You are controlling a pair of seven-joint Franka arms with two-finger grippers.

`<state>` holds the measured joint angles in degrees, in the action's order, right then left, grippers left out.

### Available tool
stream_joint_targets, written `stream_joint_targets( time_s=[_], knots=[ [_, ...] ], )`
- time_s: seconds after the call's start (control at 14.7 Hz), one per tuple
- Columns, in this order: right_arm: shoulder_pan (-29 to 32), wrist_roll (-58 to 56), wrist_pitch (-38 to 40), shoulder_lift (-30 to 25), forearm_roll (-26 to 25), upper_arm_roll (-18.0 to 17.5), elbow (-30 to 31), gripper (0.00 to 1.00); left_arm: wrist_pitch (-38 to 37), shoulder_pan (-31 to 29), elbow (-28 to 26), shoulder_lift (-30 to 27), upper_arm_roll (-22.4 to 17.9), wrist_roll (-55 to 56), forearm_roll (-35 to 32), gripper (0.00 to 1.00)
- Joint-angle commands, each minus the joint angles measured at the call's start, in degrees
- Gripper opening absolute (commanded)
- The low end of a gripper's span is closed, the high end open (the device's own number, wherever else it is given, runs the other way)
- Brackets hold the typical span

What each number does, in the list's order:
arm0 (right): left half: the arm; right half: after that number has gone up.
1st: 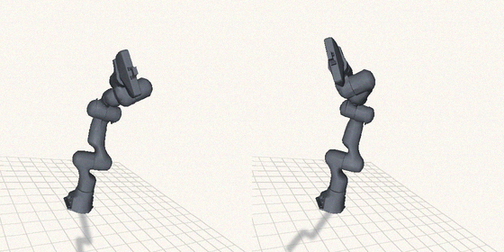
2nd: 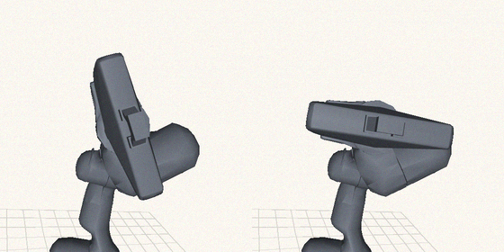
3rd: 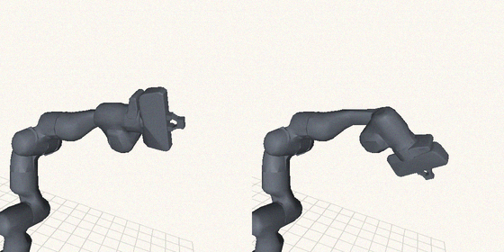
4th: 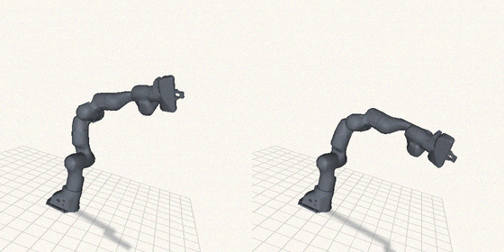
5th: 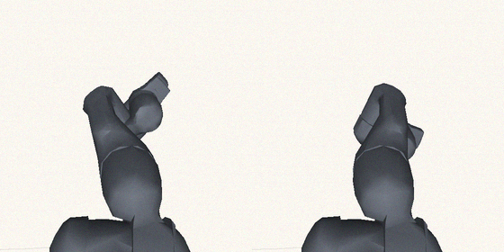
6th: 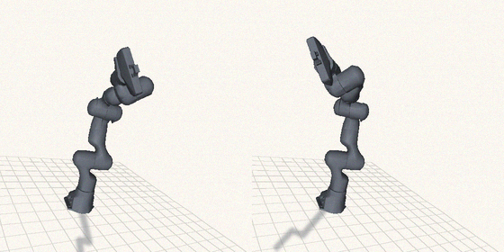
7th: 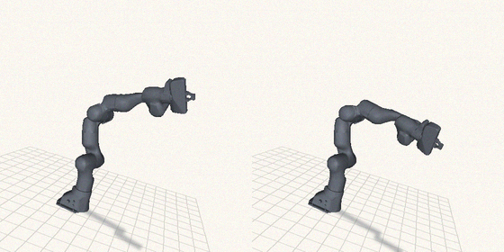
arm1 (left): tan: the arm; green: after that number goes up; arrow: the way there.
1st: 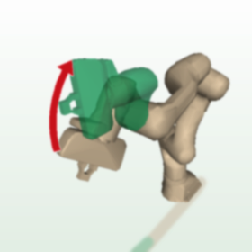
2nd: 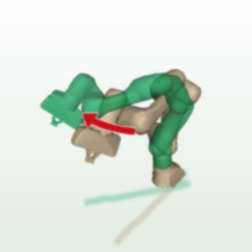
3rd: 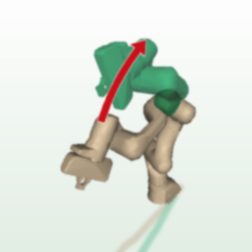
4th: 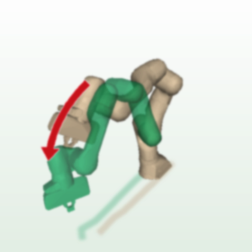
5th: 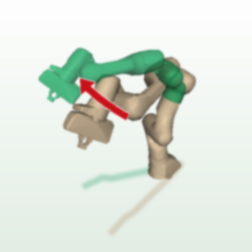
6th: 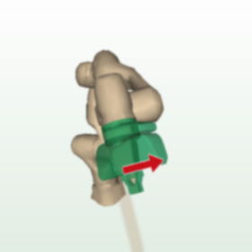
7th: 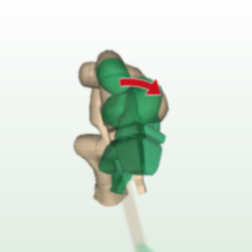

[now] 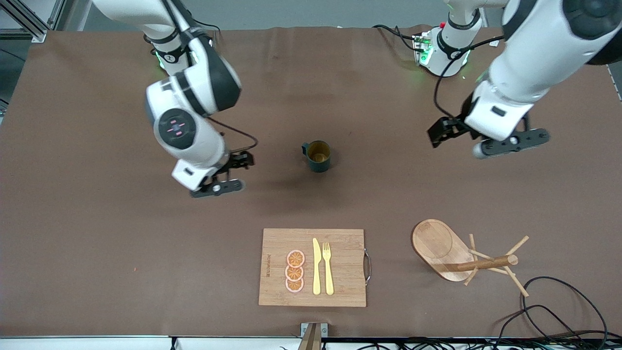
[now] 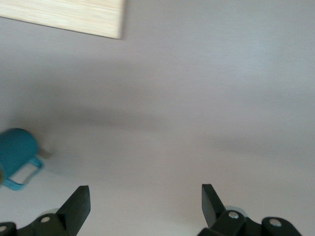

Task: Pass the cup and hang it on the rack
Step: 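Set the mug down and open the right gripper while the left gripper approaches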

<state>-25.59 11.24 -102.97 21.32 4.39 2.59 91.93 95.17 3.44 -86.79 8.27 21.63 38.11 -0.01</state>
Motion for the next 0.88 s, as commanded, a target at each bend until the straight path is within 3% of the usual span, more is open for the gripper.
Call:
stream_joint_targets(
  time_s=[0.0,0.34,0.82],
  knots=[
    [4.4,-5.6,1.1,-1.7,-3.7,-1.0,1.1,1.00,0.2,4.0,1.9,2.2,0.2,6.6,-3.4,1.00],
    [9.9,-6.3,1.0,-2.5,-5.5,-1.0,1.2,1.00,0.3,15.0,2.8,6.8,0.2,23.6,-11.8,1.00],
    [12.9,-7.5,1.2,-2.2,-8.0,-1.0,1.3,1.00,0.4,30.8,4.0,16.4,0.0,47.3,-25.2,1.00]
  ],
)
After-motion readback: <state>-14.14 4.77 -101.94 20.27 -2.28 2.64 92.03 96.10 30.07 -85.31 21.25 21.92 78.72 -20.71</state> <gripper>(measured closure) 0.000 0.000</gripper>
